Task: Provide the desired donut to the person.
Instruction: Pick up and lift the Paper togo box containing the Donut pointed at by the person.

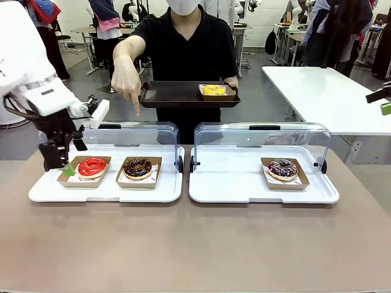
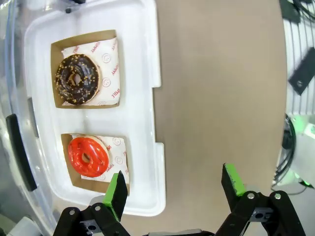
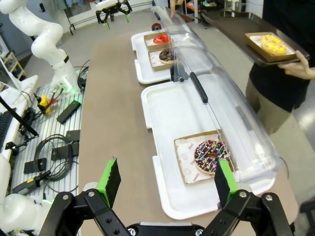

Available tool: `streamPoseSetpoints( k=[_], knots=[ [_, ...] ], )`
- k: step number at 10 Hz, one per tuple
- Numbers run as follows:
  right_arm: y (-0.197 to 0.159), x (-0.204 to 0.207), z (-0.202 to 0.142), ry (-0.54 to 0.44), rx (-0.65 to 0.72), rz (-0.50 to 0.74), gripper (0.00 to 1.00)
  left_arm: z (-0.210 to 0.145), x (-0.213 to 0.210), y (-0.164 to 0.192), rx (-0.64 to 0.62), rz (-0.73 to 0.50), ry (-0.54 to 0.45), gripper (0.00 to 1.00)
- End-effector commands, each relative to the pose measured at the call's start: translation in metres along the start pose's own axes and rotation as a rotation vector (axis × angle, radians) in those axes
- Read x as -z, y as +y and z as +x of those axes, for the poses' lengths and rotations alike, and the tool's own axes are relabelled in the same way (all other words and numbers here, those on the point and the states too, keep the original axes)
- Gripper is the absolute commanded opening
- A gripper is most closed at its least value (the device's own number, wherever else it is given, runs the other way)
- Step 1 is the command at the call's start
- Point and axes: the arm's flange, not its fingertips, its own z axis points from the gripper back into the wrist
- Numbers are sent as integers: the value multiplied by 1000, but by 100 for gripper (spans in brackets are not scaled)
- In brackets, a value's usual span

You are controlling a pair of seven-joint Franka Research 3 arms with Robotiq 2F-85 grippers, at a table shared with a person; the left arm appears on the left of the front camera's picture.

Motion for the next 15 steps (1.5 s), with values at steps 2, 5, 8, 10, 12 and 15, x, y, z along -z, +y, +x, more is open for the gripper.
streamPoseSetpoints(
  k=[2,5,8,10,12,15],
  knots=[
    [0,1,-1,1,7,-7,100,16,28,2,-37,6,23,100],
    [0,1,-1,1,7,-7,100,14,30,6,-24,-9,4,100],
    [0,1,-1,1,7,-7,100,14,30,6,-24,-9,4,100],
    [0,1,-1,1,7,-7,100,14,30,6,-24,-9,4,100],
    [0,1,-1,1,7,-7,100,28,33,4,31,-8,25,100],
    [0,1,-1,1,7,-7,100,65,69,29,157,-66,106,100]
  ],
)
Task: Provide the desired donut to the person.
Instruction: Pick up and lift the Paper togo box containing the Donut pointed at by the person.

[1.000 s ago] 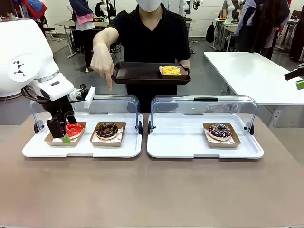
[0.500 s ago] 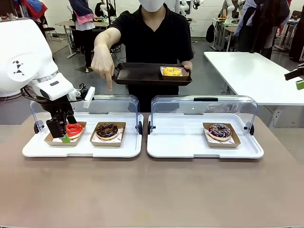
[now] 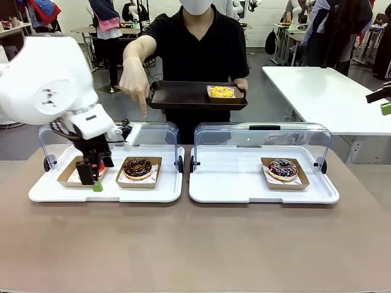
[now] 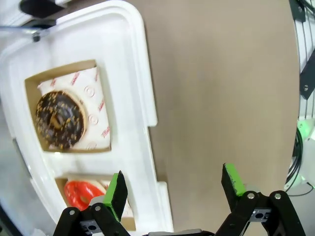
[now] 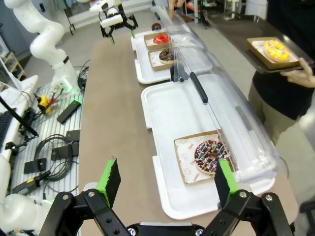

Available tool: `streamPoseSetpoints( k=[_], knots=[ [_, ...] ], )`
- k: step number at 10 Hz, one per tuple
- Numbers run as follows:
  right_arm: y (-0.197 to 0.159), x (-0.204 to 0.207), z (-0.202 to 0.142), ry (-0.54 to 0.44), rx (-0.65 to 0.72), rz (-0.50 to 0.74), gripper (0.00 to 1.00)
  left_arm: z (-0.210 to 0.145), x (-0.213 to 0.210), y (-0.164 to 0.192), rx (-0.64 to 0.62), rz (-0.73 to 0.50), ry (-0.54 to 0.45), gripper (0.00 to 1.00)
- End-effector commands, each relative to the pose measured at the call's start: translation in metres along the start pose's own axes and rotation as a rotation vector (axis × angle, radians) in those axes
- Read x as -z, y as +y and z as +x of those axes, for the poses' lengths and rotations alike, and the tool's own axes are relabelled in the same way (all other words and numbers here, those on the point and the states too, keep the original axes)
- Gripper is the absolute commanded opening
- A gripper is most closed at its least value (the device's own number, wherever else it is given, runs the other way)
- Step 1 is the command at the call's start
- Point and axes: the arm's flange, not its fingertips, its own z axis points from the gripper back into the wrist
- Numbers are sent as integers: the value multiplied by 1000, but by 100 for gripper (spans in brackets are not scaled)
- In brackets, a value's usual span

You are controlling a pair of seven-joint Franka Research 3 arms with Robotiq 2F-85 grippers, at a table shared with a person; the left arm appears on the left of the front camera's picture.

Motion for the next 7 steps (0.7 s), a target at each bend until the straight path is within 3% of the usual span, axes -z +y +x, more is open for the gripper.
streamPoseSetpoints(
  k=[1,4,7],
  knots=[
    [0,1,-1,1,6,-7,100,3,17,41,35,-29,60,100],
    [0,1,-1,1,6,-7,100,-1,43,61,15,-42,74,100],
    [0,1,-1,1,6,-7,100,-1,45,56,8,-63,55,100]
  ],
)
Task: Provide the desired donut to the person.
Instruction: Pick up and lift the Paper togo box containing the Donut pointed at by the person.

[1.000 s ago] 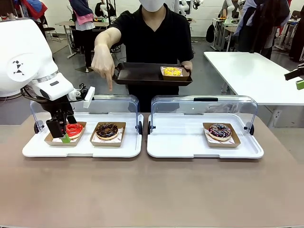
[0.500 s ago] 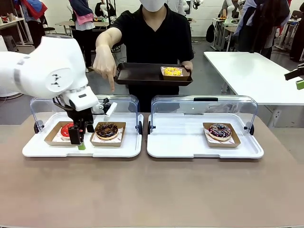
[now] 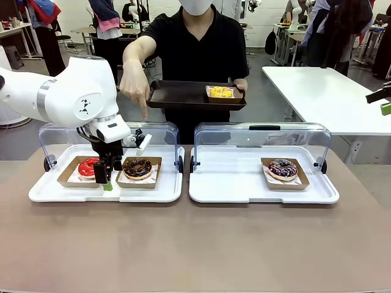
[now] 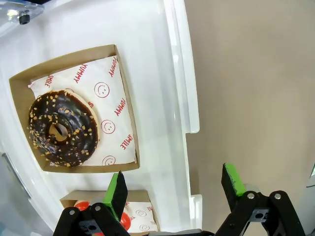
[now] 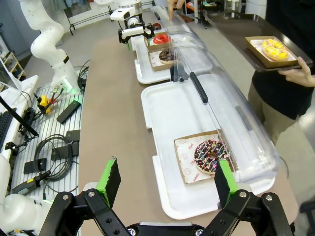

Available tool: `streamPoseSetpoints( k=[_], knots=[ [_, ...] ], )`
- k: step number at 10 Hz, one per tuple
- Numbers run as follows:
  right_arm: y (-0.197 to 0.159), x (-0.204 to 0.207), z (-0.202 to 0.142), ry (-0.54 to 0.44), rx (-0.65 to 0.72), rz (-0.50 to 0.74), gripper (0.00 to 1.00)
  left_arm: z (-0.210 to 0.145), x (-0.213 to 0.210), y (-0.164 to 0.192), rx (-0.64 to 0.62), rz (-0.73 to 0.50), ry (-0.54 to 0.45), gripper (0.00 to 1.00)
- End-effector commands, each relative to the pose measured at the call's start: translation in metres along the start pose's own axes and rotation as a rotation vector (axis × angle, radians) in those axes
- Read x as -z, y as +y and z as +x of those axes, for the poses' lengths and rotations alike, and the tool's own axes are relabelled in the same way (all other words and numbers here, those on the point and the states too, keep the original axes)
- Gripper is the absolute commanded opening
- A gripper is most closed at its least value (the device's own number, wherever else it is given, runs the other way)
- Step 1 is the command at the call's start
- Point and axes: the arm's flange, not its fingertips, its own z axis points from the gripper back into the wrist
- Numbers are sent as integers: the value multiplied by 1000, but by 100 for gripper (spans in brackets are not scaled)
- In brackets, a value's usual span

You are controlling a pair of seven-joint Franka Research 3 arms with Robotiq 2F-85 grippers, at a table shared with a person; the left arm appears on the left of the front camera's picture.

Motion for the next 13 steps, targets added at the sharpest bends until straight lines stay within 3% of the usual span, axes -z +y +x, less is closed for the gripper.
streamPoseSetpoints(
  k=[1,6,13],
  knots=[
    [0,1,-1,1,6,-7,100,0,-3,-5,2,-1,0,100],
    [0,1,-1,1,6,-7,100,0,20,7,37,27,6,100],
    [0,1,-1,1,6,-7,100,2,46,19,-12,30,24,100]
  ],
)
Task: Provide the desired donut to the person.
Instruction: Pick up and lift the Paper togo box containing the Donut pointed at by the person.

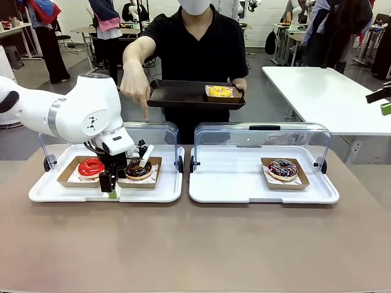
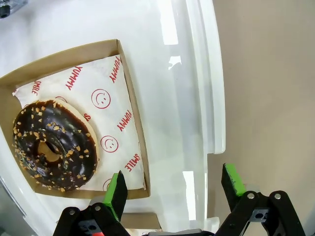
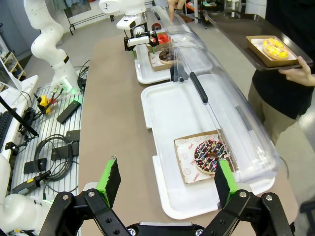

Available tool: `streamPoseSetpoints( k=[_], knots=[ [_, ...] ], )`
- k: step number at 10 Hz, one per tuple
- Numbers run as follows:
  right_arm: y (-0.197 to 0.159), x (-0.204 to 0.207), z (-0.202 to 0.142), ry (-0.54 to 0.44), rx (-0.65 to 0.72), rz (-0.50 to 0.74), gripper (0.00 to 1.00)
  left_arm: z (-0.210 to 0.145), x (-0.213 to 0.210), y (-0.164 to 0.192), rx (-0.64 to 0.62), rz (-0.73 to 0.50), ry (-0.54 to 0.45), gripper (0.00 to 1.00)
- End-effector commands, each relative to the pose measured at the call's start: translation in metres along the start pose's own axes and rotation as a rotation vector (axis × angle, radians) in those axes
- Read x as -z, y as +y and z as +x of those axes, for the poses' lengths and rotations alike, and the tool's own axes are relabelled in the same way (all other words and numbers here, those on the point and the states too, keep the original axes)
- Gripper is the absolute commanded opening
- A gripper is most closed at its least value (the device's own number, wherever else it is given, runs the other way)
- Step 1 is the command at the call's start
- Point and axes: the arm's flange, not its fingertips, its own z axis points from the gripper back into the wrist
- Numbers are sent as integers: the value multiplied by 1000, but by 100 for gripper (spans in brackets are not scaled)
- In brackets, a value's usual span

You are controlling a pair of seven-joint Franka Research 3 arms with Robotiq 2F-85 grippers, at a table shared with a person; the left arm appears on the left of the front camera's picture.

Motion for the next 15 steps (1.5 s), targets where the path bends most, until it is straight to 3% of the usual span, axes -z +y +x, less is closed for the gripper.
streamPoseSetpoints(
  k=[1,10,13,14,15],
  knots=[
    [0,1,-1,1,6,-7,100,2,2,6,-26,32,24,100],
    [0,1,-1,1,6,-7,100,0,8,12,-66,29,9,100],
    [0,1,-1,1,6,-7,100,-3,10,14,-69,34,3,16],
    [0,1,-1,1,6,-7,100,-3,10,14,-69,37,3,0],
    [0,1,-1,1,6,-7,100,-3,10,14,-70,35,0,0]
  ],
)
